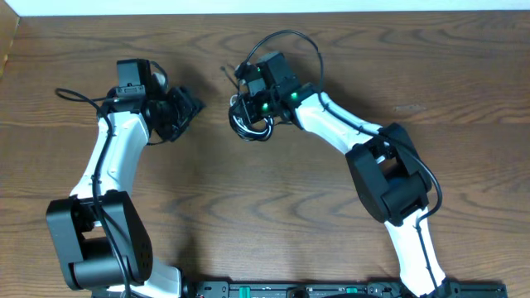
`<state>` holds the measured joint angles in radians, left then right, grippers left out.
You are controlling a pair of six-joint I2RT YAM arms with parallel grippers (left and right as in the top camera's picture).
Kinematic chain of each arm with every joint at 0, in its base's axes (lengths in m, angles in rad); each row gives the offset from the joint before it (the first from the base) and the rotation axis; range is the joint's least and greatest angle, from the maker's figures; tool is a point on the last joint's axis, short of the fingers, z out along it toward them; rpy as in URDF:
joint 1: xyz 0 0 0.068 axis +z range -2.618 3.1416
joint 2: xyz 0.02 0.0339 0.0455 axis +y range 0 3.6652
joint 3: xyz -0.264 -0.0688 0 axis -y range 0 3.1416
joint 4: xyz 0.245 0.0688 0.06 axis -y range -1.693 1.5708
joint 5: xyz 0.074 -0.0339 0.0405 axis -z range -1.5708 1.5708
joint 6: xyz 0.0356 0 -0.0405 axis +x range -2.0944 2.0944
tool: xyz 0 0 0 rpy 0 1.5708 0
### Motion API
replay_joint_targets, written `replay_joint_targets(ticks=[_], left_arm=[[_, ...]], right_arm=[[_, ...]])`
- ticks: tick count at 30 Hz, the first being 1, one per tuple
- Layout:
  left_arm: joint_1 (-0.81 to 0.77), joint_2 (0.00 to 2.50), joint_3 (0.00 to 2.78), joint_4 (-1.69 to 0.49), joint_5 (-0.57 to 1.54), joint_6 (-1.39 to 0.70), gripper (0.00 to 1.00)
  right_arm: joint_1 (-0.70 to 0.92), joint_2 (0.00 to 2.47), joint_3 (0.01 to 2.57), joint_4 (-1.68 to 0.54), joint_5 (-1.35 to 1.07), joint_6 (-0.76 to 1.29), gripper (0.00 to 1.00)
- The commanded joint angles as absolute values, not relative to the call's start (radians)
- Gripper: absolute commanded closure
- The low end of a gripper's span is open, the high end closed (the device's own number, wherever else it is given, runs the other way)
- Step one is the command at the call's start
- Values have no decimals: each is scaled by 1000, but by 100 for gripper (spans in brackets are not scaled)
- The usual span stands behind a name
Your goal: Untangle cables
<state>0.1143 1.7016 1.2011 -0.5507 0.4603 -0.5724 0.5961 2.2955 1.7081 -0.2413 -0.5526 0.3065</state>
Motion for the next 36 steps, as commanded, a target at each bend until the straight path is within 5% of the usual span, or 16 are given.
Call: replay_joint_targets(ticks=[1, 5, 18, 36], left_arm=[[102, 1710, 1194, -589, 411, -511, 62], [64, 1738, 1188, -584, 469, -427, 66], [43, 1782, 1188, -535, 586, -313, 50], [42, 1786, 1188, -446, 700, -307, 50]], right_arm=[[580, 2306, 1706, -230, -560, 493, 99], [569, 2306, 1706, -165, -659, 566, 99], [540, 2306, 1706, -56, -801, 662, 99], [540, 2306, 1706, -40, -825, 688, 99]])
